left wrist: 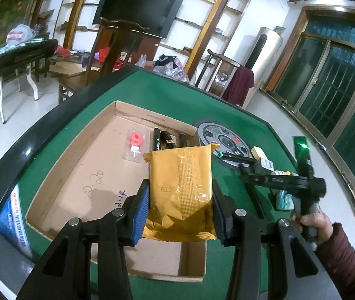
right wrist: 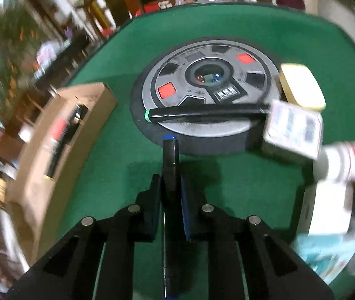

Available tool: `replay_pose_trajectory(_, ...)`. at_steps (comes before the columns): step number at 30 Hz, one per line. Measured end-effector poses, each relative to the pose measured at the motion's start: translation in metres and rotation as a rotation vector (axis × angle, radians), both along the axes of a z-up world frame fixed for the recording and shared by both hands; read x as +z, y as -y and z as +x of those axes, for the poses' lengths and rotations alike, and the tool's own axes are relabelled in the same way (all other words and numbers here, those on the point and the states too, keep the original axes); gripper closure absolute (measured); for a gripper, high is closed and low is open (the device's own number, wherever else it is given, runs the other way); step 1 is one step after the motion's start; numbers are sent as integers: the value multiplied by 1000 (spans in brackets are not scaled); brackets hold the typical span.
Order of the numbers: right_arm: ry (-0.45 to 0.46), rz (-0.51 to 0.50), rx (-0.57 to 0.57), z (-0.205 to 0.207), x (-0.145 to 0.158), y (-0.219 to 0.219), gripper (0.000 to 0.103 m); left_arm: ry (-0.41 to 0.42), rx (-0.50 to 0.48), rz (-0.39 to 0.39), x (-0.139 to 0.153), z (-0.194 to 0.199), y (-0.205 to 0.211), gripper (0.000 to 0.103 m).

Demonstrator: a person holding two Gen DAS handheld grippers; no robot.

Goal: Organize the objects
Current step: 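Carry the envelope into the box with the left tool while the right tool places the blue-capped marker there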

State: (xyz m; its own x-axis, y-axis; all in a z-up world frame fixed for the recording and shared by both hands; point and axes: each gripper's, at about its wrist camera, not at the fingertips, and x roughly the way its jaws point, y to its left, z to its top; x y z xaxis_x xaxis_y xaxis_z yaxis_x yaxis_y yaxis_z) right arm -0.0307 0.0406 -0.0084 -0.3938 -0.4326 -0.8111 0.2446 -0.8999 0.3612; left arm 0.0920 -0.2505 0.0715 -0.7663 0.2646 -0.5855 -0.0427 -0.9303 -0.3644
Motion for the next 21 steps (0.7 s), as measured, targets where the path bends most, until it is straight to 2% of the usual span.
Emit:
replay_pose_trajectory(4,-6,-151,-23,19,15,-17,90,-6,21,-20,3,2,4,64)
replay_pose_trajectory(6,-21,-192,-11,23,24,-13,90,-10,32,-34,5,1,6,64)
replay_pose_trajectory(14,-145,-249,72,45,82,42,90,-19,80,-96,11,-10,25,64)
replay_pose_trajectory(18,-170,-257,128,49,102,64,90,-13,94,-138,11,-28,36,64)
replay_pose_trajectory(21,-160,-240,169,41,105,93,90,6,96,-167,5,-48,41,64)
